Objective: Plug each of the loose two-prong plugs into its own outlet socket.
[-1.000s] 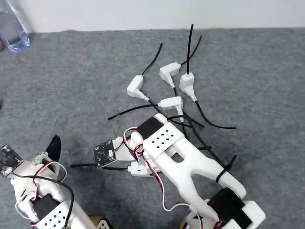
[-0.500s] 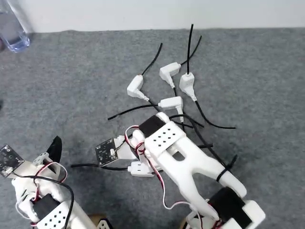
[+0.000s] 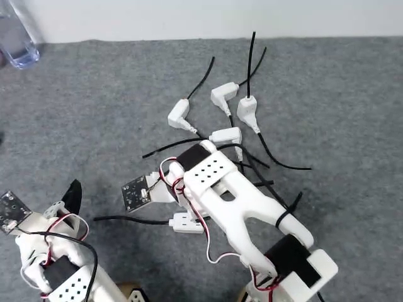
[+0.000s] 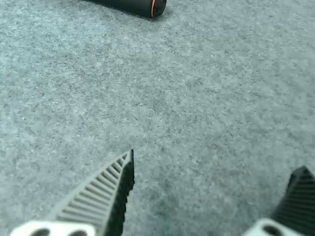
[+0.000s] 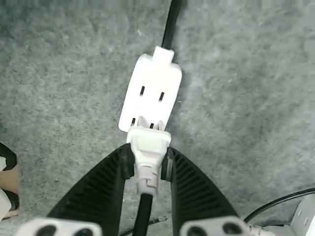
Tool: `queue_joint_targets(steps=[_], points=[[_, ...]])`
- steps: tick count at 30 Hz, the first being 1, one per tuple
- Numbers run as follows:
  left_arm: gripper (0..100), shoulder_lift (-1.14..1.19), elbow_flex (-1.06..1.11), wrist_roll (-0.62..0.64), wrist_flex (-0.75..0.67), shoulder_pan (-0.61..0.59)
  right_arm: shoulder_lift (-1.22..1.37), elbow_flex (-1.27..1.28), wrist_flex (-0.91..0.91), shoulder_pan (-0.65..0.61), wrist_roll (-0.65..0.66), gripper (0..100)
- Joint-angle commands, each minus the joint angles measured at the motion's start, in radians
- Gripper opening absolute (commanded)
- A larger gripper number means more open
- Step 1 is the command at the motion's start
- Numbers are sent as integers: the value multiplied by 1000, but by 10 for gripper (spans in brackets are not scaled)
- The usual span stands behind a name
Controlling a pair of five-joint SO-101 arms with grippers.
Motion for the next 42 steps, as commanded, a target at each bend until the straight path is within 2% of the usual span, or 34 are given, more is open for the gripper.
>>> queue_joint_targets(steps=[1,19,26,35,42], points=[[449,-5,-8,-3,5,8,4,-49,-1,12,28,8],[449,-3,-8,-3,5,8,10,-54,48,12,28,8],[449,-3,-8,-5,5,8,12,71,-104,-19,8,8],[449,-3,-8,-5,5,8,12,123,-150,-33,6,8],[449,-3,-8,-6,5,8,12,245,-269,-58,-21,8]])
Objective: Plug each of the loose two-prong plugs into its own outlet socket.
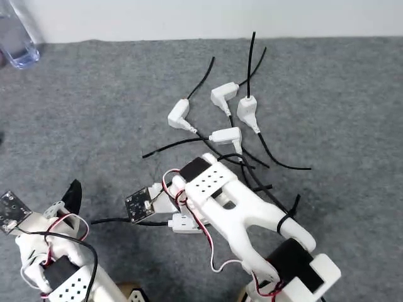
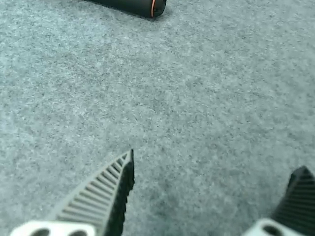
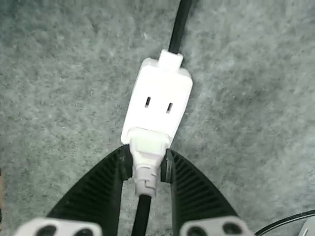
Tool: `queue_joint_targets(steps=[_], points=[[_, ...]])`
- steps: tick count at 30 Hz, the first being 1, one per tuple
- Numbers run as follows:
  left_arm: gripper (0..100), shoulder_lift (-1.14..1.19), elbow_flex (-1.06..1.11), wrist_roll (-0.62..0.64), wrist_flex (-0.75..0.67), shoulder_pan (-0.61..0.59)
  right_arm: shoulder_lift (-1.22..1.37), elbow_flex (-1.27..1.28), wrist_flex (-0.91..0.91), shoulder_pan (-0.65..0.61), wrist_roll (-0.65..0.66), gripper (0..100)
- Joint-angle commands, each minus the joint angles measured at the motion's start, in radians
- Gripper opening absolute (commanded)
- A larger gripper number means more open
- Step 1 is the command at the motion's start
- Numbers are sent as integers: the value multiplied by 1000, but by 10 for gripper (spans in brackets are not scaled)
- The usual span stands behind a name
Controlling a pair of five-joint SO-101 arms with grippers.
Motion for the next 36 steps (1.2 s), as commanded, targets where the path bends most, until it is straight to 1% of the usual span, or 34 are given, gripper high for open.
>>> queue_joint_targets(steps=[1,6,9,22,23,25,27,29,32,34,36], points=[[449,-3,-8,-6,5,6,18,72,-90,-44,-44,8],[449,-3,-8,-6,5,6,19,135,-140,-82,-48,8],[449,-3,-7,-6,5,6,19,158,-159,-84,-48,8],[449,-3,-7,-6,5,6,5,137,-147,-79,-49,8],[449,-5,-7,-6,5,6,-1,120,-127,-79,-58,9],[449,-5,-7,-6,5,6,-19,61,-68,-82,-123,14],[449,-5,-7,-6,5,6,-48,-8,-12,-85,-198,69],[449,-5,-7,-6,5,6,-73,-69,51,-85,-247,166],[449,-5,-7,-6,5,6,-108,-100,104,-94,-255,290],[449,-5,-7,-6,5,6,-131,-98,114,-117,-255,314],[449,-5,-7,-5,5,6,-151,-98,134,-139,-255,314]])
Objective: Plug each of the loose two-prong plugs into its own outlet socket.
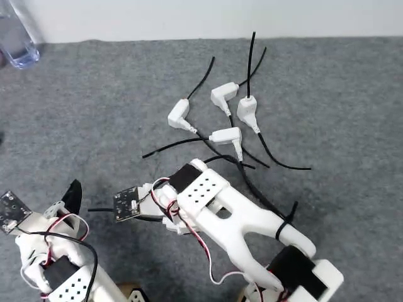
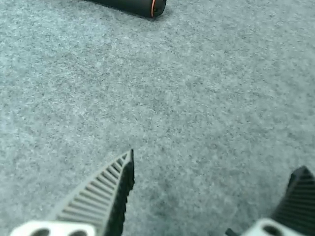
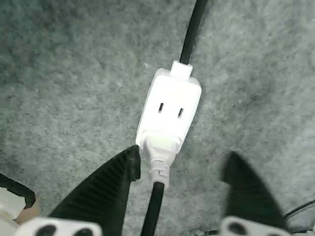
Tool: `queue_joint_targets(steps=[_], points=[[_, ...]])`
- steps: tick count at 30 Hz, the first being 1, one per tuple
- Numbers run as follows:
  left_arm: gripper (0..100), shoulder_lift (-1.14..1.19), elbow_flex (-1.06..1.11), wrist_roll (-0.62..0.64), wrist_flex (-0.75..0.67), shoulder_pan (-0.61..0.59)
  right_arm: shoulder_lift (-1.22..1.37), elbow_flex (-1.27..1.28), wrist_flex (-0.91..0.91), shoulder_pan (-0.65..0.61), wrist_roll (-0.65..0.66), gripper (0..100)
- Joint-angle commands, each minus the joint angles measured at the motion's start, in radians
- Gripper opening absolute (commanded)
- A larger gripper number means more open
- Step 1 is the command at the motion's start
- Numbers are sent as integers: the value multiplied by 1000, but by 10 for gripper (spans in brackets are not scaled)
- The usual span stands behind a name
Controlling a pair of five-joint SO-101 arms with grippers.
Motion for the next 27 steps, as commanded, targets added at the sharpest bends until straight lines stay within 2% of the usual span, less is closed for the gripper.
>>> queue_joint_targets(steps=[1,6,13,19,27], points=[[449,-5,-7,-5,5,6,-68,-55,45,-41,-8,314],[449,-3,-7,-5,5,6,-119,-55,48,-65,-31,314],[449,-3,-7,-5,5,6,-110,-26,-39,-61,-198,314],[449,-3,-7,-5,5,6,-5,89,-234,-64,-324,314],[449,-3,-7,-5,5,6,171,103,-288,-94,-384,314]])
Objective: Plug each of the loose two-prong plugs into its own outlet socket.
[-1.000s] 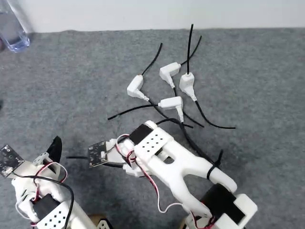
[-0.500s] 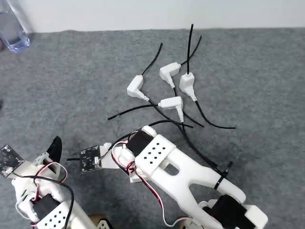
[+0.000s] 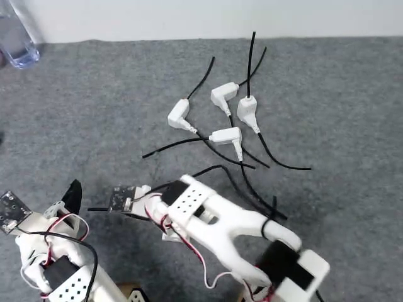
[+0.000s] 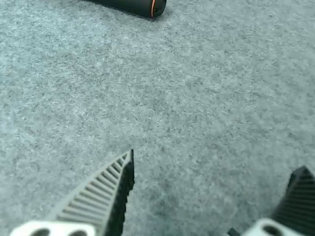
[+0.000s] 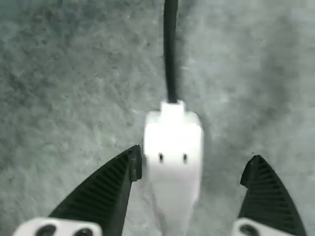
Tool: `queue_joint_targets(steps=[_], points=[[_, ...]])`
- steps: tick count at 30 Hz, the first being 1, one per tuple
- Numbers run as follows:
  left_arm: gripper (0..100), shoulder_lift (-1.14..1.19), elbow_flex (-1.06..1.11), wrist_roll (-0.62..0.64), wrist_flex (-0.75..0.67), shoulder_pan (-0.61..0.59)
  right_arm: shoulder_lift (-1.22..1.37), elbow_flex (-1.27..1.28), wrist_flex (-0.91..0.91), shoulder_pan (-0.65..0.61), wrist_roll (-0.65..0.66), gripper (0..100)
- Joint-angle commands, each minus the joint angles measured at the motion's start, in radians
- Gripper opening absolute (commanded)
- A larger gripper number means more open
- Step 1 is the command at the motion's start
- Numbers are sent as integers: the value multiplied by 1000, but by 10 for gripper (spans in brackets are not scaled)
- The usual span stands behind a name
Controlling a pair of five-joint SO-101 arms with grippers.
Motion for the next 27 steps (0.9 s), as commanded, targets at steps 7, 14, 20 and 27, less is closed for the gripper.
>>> queue_joint_targets(steps=[7,14,20,27], points=[[449,-3,-7,-5,5,6,85,-40,-22,-16,-6,244],[449,-3,-7,-5,5,6,87,-40,-19,-16,12,39],[449,-3,-7,-5,5,6,42,-121,35,77,57,9],[449,-3,-7,-5,5,6,-105,-304,163,305,48,8]])
